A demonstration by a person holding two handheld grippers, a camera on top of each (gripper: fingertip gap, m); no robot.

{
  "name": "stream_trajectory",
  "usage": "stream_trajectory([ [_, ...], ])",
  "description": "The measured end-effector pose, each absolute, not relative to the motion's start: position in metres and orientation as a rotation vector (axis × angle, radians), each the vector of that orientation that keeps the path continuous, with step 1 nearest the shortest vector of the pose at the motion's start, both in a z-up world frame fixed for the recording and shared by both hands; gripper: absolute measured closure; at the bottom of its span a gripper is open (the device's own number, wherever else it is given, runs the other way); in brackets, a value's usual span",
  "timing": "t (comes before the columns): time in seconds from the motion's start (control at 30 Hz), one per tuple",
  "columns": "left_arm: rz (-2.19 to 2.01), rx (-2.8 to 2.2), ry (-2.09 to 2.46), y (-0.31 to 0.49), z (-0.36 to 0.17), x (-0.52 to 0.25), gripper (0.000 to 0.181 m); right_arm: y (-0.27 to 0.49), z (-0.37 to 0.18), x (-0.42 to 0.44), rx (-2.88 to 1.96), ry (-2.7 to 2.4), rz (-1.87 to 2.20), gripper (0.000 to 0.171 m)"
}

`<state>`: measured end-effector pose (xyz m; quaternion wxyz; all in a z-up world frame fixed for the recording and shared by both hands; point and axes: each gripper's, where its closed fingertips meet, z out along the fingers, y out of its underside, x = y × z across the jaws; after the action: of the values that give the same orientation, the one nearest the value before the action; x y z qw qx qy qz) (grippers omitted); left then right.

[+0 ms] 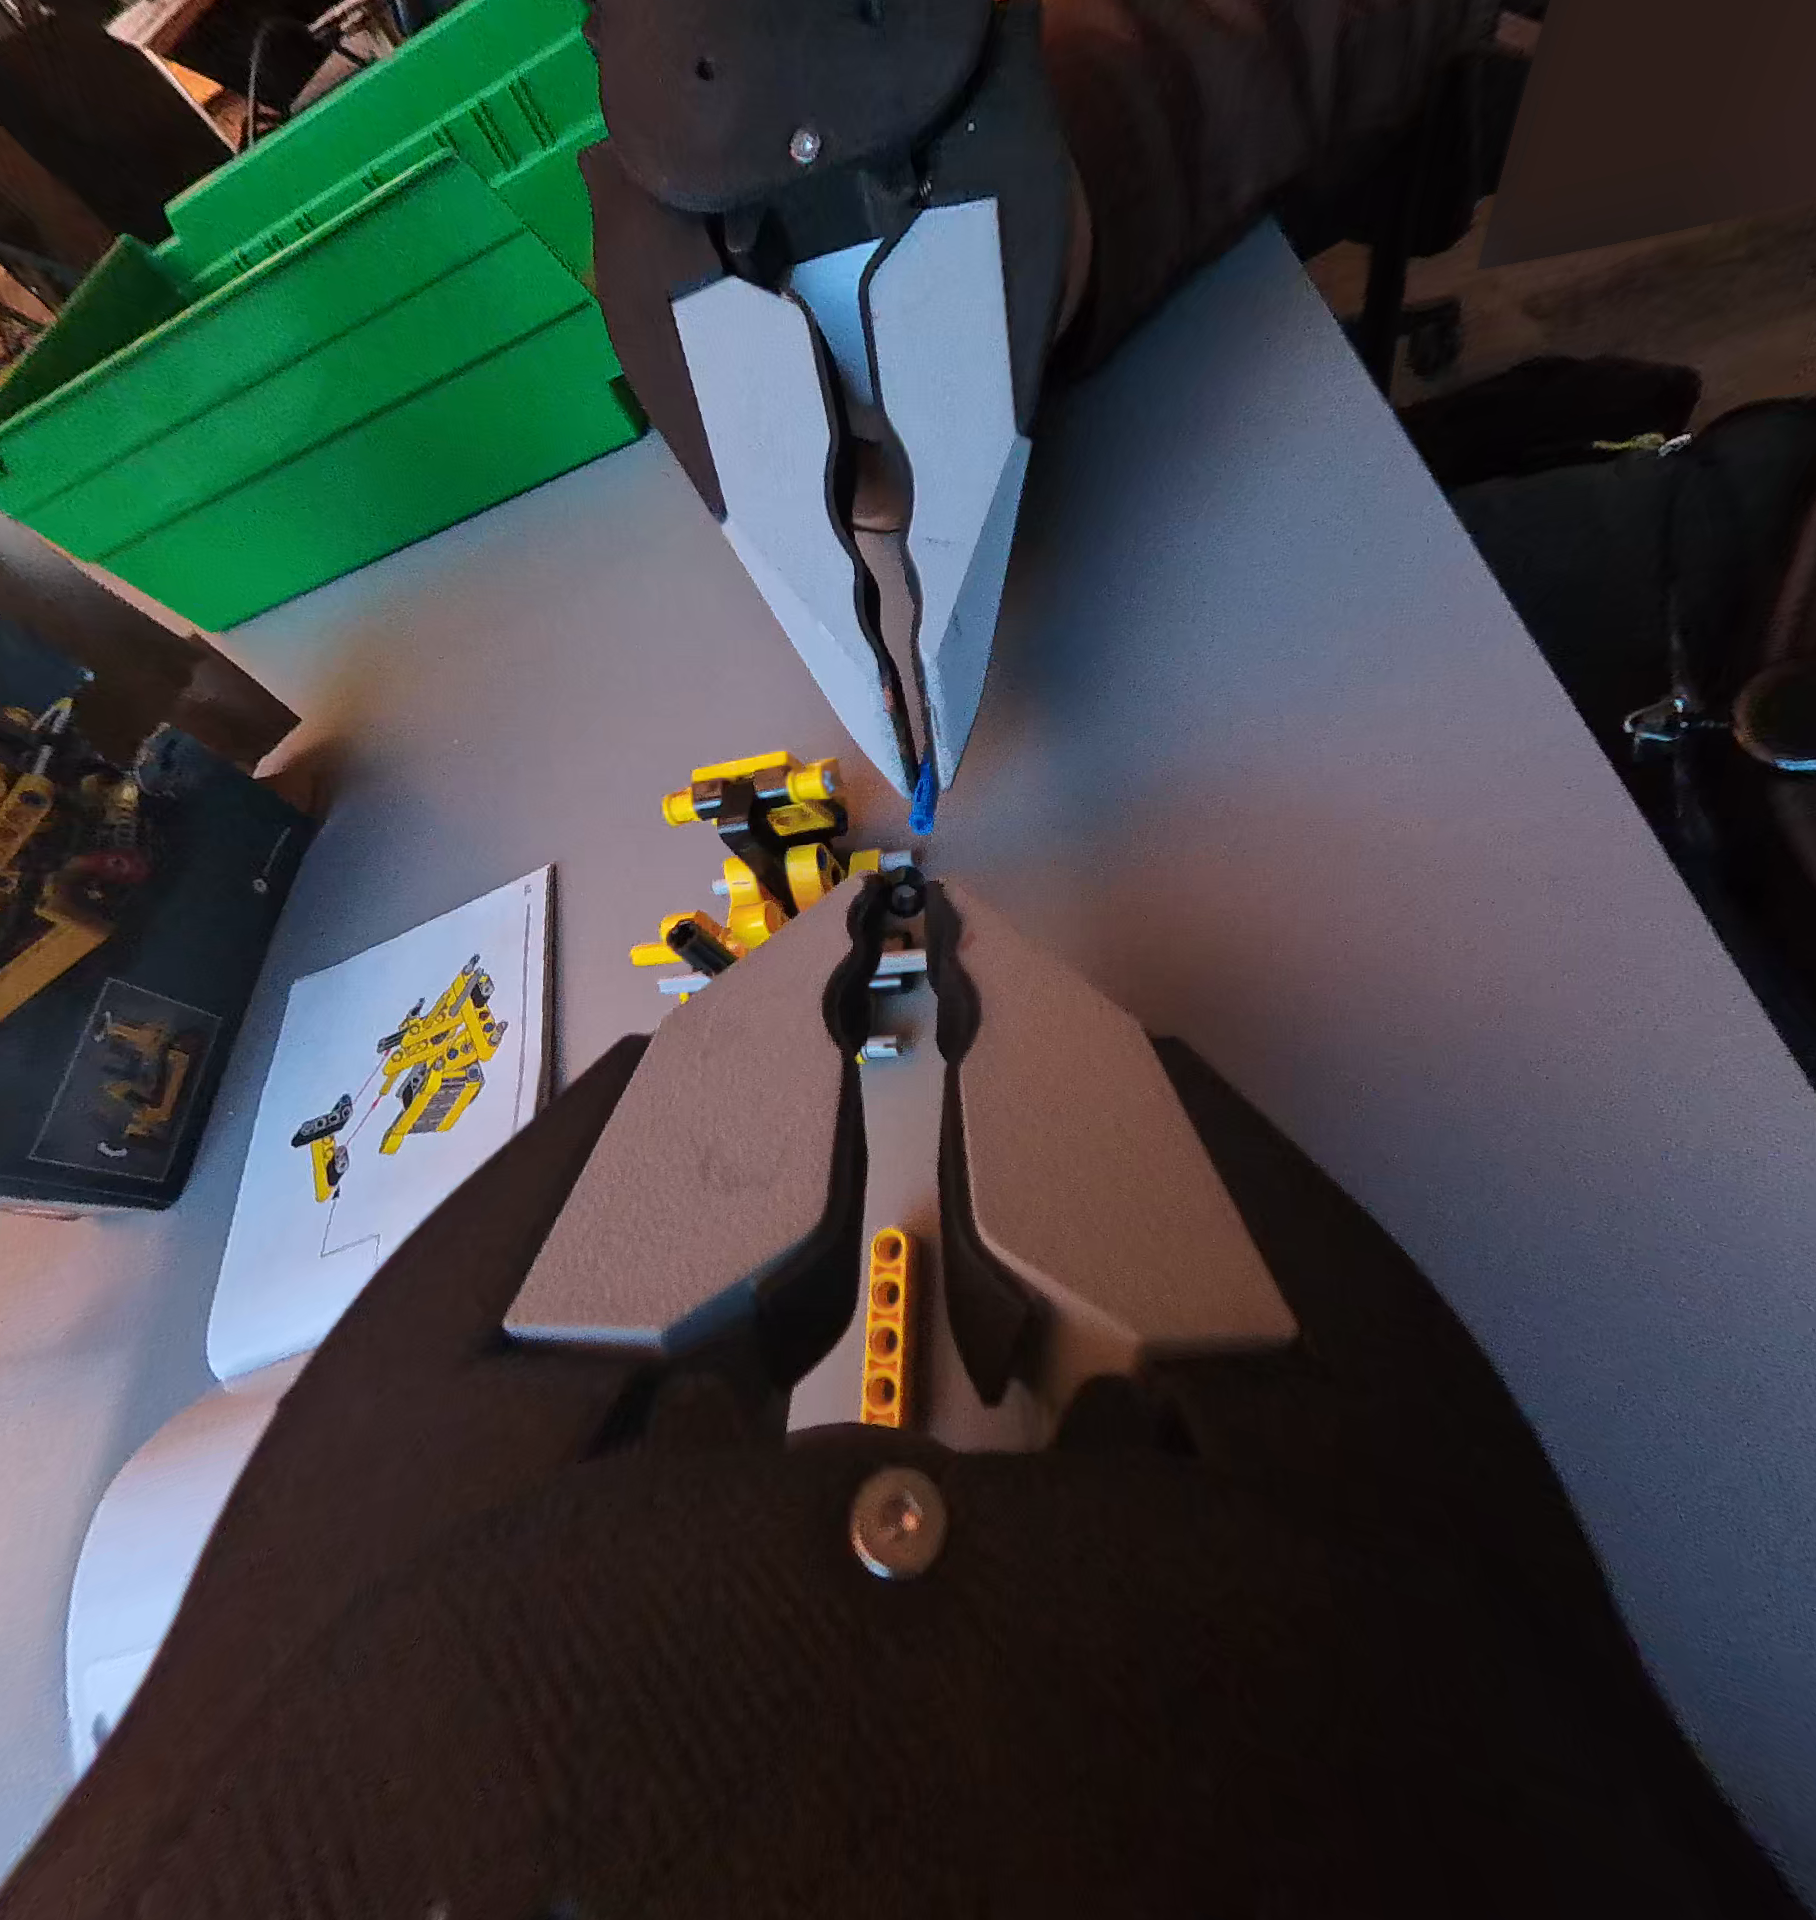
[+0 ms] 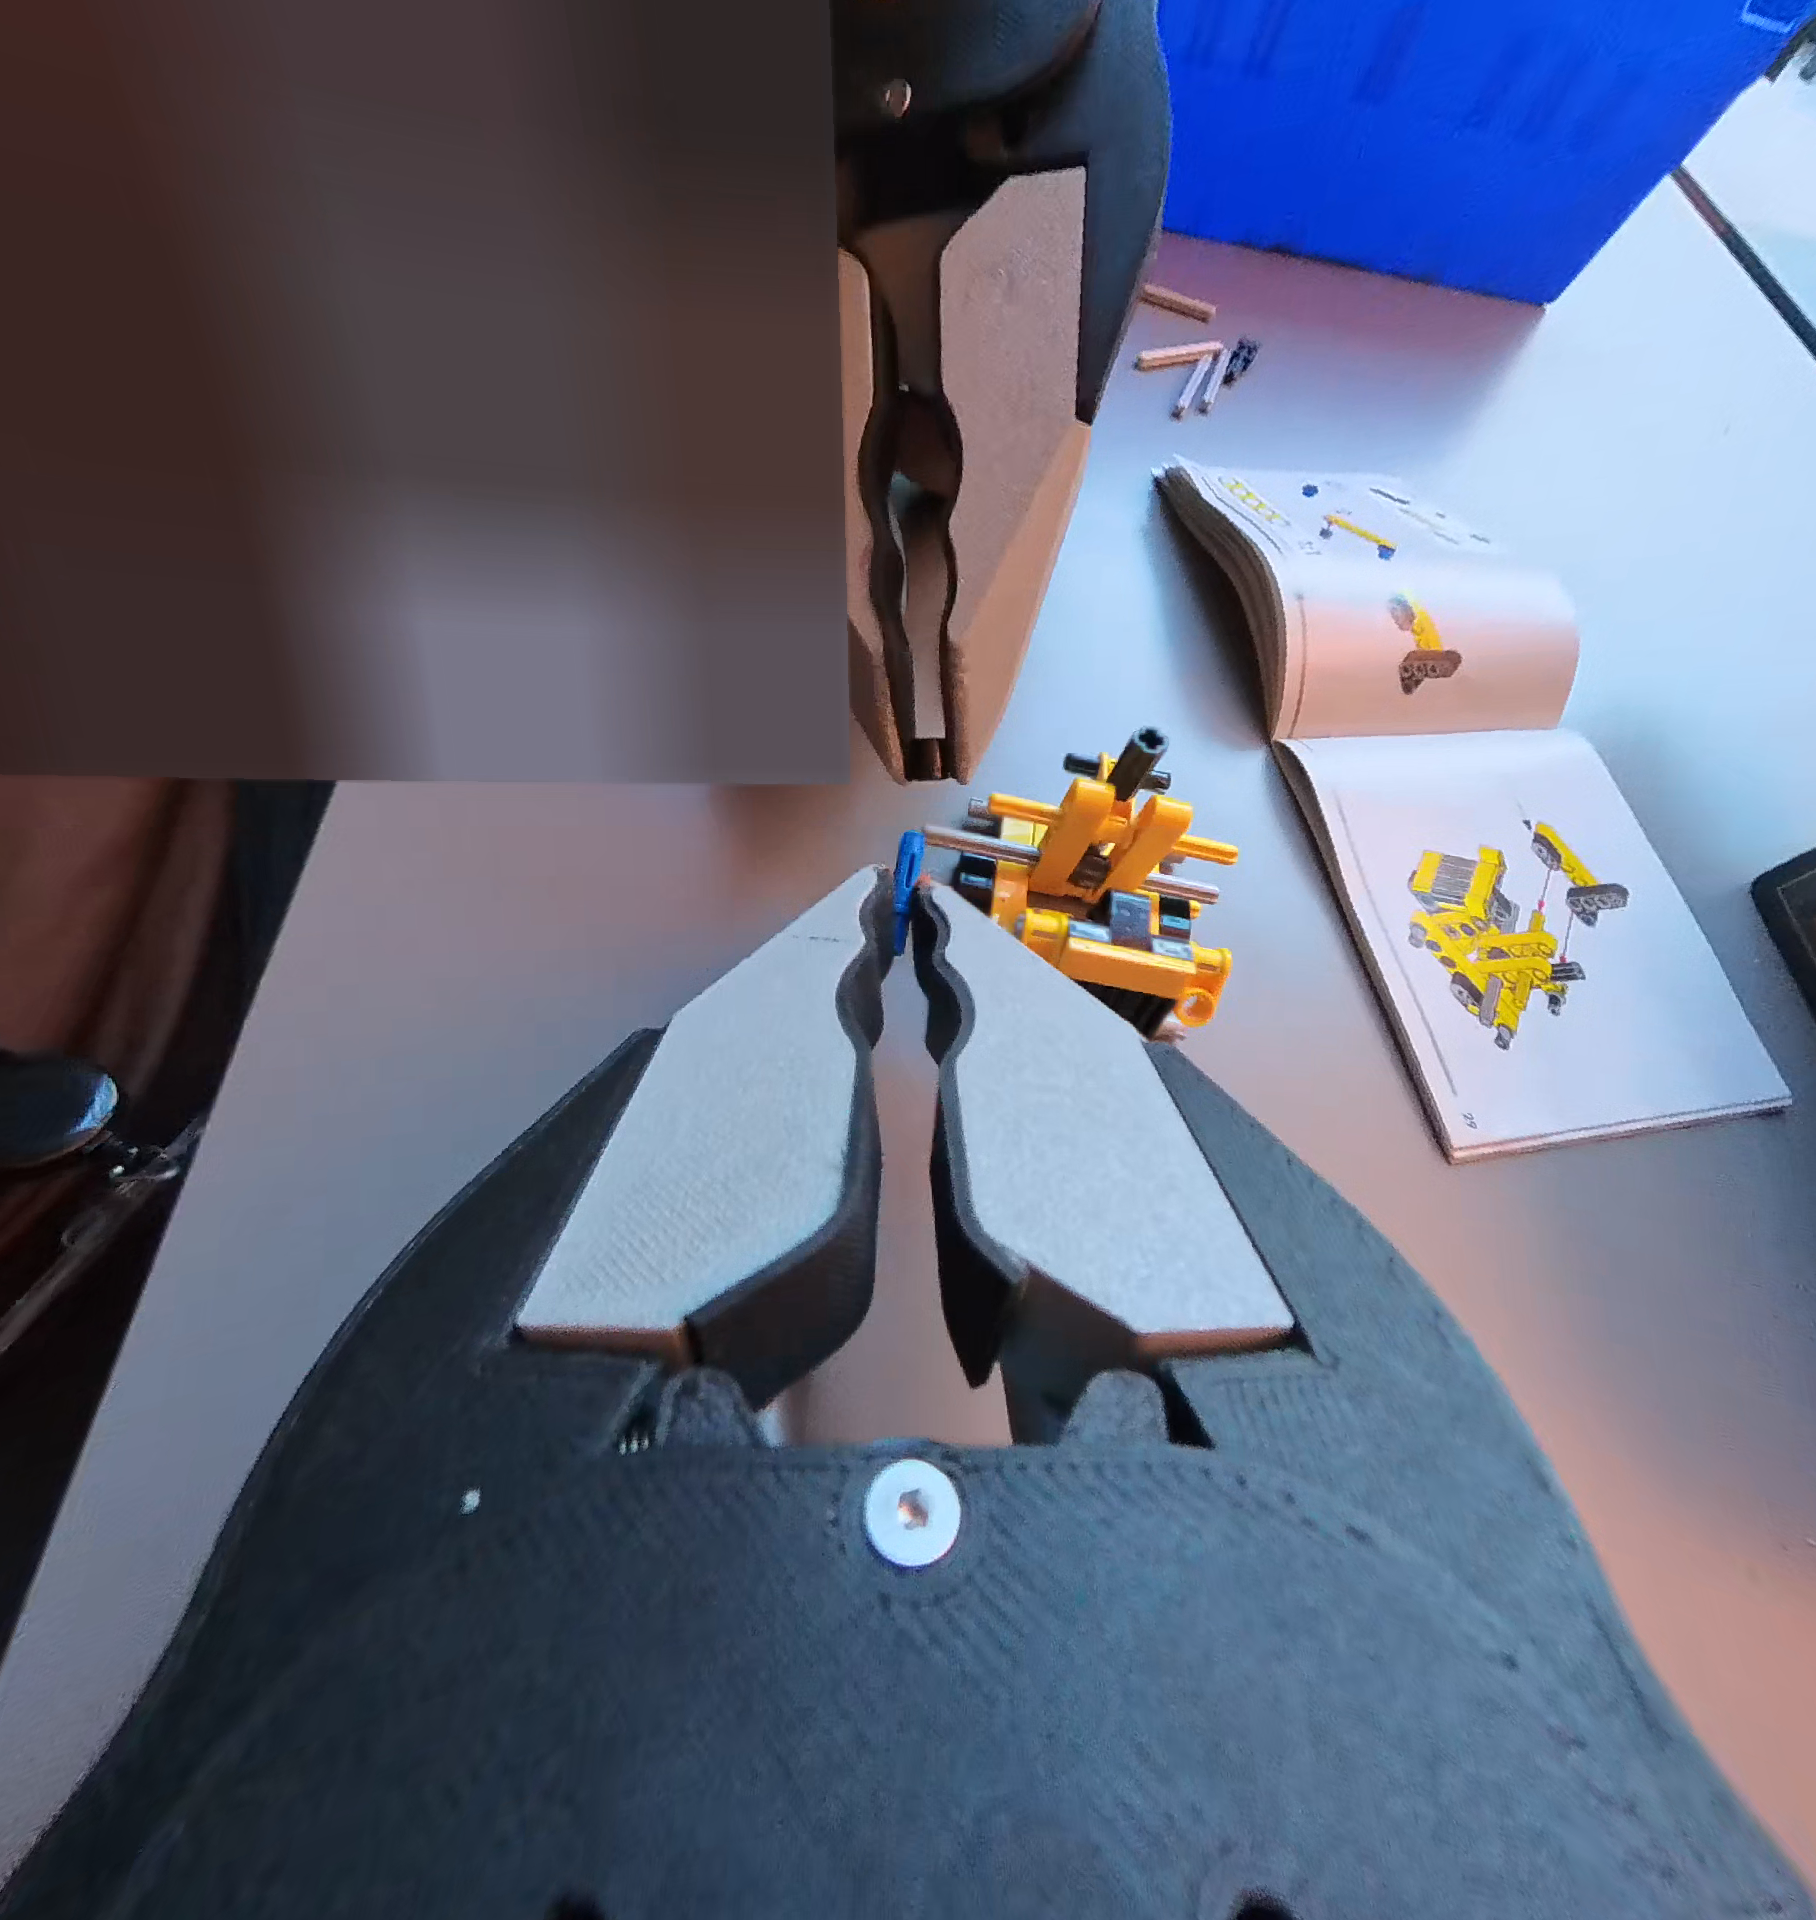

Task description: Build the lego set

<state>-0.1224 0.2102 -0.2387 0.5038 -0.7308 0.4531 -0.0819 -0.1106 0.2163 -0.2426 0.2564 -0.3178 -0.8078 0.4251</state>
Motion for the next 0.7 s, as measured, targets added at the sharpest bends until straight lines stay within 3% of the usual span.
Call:
stream_trajectory([
  [0.03, -0.187, -1.755, 1.110, 0.210, -0.239, -0.121, 0.176, 0.216, -0.241, -0.109, -0.862, -2.180, 1.167, 0.171],
  [0.7, -0.156, -1.619, 1.170, 0.209, -0.232, -0.102, 0.177, 0.208, -0.234, -0.103, -0.819, -2.170, 1.248, 0.171],
])
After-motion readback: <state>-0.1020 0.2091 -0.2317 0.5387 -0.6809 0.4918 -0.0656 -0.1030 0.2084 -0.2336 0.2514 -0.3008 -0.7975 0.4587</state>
